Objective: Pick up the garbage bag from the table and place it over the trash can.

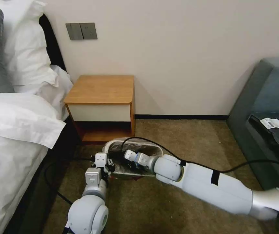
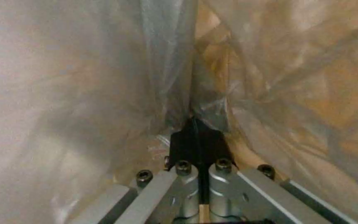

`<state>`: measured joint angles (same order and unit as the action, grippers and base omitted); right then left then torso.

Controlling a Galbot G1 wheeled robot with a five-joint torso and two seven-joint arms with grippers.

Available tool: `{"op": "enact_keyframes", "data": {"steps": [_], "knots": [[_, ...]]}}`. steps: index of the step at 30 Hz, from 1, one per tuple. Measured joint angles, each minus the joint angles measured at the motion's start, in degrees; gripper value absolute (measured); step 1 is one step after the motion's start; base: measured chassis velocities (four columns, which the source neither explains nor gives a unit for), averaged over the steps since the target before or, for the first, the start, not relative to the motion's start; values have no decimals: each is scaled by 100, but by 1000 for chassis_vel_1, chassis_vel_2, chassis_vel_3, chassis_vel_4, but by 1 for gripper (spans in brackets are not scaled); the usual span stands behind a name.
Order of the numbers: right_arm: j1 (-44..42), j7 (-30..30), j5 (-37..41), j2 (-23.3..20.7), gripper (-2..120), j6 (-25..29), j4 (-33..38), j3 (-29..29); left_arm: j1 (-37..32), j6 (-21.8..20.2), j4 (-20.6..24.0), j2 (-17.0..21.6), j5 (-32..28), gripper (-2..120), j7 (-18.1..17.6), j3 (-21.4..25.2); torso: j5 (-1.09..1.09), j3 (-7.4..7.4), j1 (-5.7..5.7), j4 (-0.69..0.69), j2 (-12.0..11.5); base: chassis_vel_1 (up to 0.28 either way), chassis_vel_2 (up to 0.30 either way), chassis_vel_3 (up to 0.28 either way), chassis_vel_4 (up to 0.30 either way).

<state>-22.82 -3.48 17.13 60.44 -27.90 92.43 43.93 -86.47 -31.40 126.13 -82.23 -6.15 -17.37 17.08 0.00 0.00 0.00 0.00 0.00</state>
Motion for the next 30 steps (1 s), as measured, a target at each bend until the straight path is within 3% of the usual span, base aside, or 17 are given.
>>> {"op": "enact_keyframes", "data": {"steps": [14,24,30], "knots": [[-66,-35,-92,53,0,4,-150,-4,-66,18,55,-136,109,3,0,-115,0,0,0,0,0,0,0,0,0],[-421,-6,-56,-178,0,0,626,-473,46,59,-142,-125,-19,3,-9,202,-1,0,0,0,0,0,0,0,0],[-888,-2,-83,-470,0,76,1094,-846,130,-39,-69,-105,-539,3,-71,536,1,0,0,0,0,0,0,0,0]]}}
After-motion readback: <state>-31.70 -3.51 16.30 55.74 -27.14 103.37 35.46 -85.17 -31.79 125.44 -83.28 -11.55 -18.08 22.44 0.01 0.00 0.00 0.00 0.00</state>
